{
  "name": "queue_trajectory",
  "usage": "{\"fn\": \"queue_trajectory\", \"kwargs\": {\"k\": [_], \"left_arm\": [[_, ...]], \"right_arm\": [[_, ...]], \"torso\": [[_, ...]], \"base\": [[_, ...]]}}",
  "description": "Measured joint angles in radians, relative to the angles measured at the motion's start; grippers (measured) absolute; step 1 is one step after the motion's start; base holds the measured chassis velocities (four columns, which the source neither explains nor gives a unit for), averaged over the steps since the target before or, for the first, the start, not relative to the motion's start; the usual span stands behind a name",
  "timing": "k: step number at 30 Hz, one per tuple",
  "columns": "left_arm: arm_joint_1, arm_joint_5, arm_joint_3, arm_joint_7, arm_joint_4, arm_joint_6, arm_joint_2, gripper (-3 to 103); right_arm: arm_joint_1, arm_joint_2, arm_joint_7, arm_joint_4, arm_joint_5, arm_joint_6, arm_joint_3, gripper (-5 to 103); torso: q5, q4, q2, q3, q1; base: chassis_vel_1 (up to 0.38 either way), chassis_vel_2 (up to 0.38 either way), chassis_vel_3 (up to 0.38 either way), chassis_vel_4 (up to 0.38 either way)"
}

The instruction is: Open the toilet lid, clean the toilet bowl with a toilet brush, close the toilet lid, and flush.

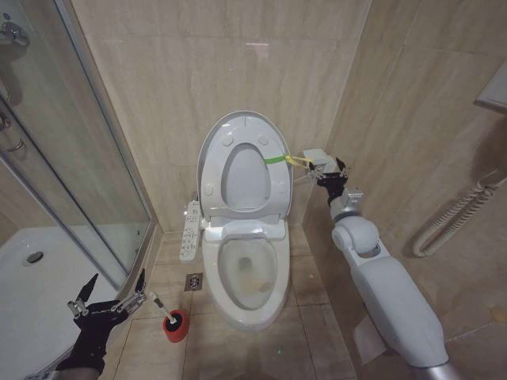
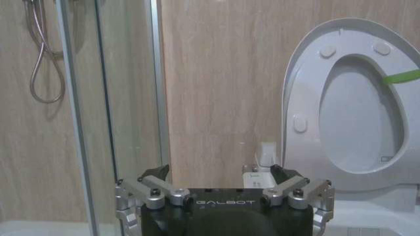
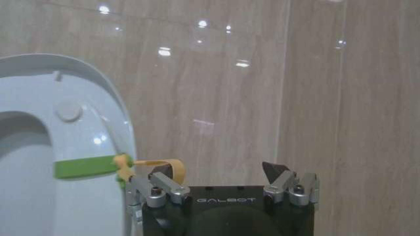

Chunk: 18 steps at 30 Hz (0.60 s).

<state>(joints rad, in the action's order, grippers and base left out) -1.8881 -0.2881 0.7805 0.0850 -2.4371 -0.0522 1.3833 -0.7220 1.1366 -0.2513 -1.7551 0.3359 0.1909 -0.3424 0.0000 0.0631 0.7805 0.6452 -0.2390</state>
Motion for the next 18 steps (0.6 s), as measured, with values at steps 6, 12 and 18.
{"fn": "queue_trajectory", "kwargs": {"k": [6, 12, 18], "left_arm": [[0.0, 0.0, 0.0, 0.0, 0.0, 0.0, 0.0, 100], [0.0, 0.0, 0.0, 0.0, 0.0, 0.0, 0.0, 100], [0.0, 0.0, 0.0, 0.0, 0.0, 0.0, 0.0, 100]], "right_arm": [[-0.016, 0.003, 0.0, -0.045, -0.009, 0.017, 0.05, 88], [-0.036, 0.008, -0.003, -0.084, -0.012, 0.029, 0.068, 90], [-0.079, -0.011, -0.012, -0.141, 0.01, 0.047, 0.025, 90]], "torso": [[-0.0001, -0.0002, 0.0, 0.0, 0.0], [-0.0001, -0.0003, 0.0, 0.0, 0.0], [-0.0002, -0.0002, 0.0, 0.0, 0.0]], "base": [[0.0, 0.0, 0.0, 0.0], [0.0, 0.0, 0.0, 0.0], [0.0, 0.0, 0.0, 0.0]]}}
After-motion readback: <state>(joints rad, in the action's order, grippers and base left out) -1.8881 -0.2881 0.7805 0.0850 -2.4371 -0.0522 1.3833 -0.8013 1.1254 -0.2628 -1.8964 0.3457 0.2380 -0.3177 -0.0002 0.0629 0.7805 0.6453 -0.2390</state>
